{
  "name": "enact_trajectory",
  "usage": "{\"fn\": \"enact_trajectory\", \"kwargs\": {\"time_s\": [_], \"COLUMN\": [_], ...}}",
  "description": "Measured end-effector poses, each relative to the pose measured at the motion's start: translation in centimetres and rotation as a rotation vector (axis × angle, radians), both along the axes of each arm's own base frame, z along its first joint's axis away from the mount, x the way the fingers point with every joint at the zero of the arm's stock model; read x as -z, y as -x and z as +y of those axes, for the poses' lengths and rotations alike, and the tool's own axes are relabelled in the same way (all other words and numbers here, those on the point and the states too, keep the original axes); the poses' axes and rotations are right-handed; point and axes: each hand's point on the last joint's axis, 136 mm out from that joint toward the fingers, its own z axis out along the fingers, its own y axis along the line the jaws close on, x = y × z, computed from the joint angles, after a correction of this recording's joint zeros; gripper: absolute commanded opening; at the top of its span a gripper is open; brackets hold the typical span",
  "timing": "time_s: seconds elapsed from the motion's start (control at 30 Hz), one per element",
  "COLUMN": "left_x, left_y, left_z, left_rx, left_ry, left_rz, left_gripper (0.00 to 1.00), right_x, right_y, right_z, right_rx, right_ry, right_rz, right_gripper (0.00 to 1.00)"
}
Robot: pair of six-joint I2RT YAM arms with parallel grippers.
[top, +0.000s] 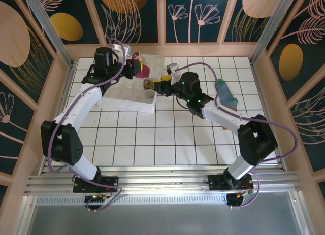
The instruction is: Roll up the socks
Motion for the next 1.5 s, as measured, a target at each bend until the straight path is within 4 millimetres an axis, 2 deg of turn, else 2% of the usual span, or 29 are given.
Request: {"fn": "enact_trajectory", "kwargs": {"time_s": [0.1,0.23,0.37,0.47,0.57,0.7,0.97,1.1,1.33,1.5], "left_x": [2.3,5.7,9.2,11.6,13.1,13.6,14.2,14.9,15.8,17.6], "left_y": [-1.2,-2.5,-3.7,-4.1,-4.5,-5.0,-6.0,-6.2,-6.5,-6.3], "left_z": [1.0,2.0,2.3,2.2,2.1,2.1,3.4,3.3,2.4,1.1], "left_rx": [-0.045,-0.076,-0.076,-0.061,-0.055,-0.062,-0.138,-0.134,-0.121,-0.102], "left_ry": [-0.102,-0.216,-0.288,-0.313,-0.323,-0.328,-0.379,-0.378,-0.364,-0.379], "left_rz": [-0.019,-0.012,0.016,0.047,0.061,0.052,0.04,0.046,0.051,0.07], "left_gripper": [0.14,0.13,0.12,0.12,0.1,0.09,0.09,0.08,0.07,0.06], "right_x": [1.2,3.3,6.4,8.9,11.1,12.5,13.7,14.6,14.5,14.4], "right_y": [-1.1,-3.4,-5.5,-6.4,-6.8,-6.8,-6.9,-6.8,-7.0,-7.0], "right_z": [-0.1,1.1,2.2,2.0,1.1,0.4,1.4,1.5,2.4,2.5], "right_rx": [0.059,0.098,0.126,0.154,0.182,0.2,0.169,0.163,0.127,0.123], "right_ry": [-0.005,0.008,0.036,0.051,0.061,0.062,0.057,0.069,0.062,0.06], "right_rz": [0.085,0.19,0.308,0.4,0.48,0.545,0.596,0.618,0.631,0.642], "right_gripper": [0.52,0.52,0.52,0.51,0.5,0.49,0.48,0.46,0.28,0.19]}}
